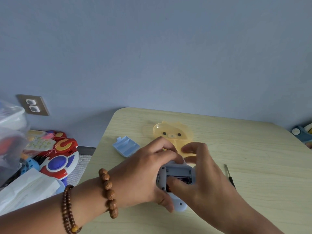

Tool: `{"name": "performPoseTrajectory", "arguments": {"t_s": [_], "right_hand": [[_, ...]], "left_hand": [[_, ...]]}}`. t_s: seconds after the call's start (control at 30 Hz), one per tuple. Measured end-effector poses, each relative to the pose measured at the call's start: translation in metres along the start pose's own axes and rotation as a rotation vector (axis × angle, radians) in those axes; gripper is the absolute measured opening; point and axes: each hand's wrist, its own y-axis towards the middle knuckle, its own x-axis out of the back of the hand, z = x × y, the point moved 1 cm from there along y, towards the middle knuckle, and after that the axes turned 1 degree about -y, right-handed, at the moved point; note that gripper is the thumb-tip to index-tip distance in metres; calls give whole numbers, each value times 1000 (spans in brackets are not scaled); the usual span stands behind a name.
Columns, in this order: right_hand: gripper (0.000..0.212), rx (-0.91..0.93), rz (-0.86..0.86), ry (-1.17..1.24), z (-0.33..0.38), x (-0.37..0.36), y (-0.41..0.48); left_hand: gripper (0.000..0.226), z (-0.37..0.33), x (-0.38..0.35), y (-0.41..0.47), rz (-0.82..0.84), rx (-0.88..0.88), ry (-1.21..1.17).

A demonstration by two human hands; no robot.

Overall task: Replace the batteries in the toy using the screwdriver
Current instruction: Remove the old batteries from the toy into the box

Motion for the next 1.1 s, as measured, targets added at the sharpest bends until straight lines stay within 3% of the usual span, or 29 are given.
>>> {"name": "performPoseTrajectory", "arguments": {"t_s": [0.2,0.37,0.47,0.6,0.77,0.87,1.1], "right_hand": [[19,277,5,-311,-9,10,-1],[10,270,52,-234,-10,13,4],[7,196,-35,-108,-8,22,5],[21,-10,-139,374,-19,33,18],[30,-130,-68,576,-33,39,35],[55,-139,17,533,-36,44,40],[51,-13,-50,227,-36,44,60]], "left_hand": [[88,0,2,1,-1,13,3],[88,-1,2,1,4,8,1],[87,-1,3,1,6,17,7],[85,0,3,0,16,35,28],[86,-1,3,-1,17,26,34],[86,0,3,0,17,26,36],[86,1,3,-1,35,29,33]]}}
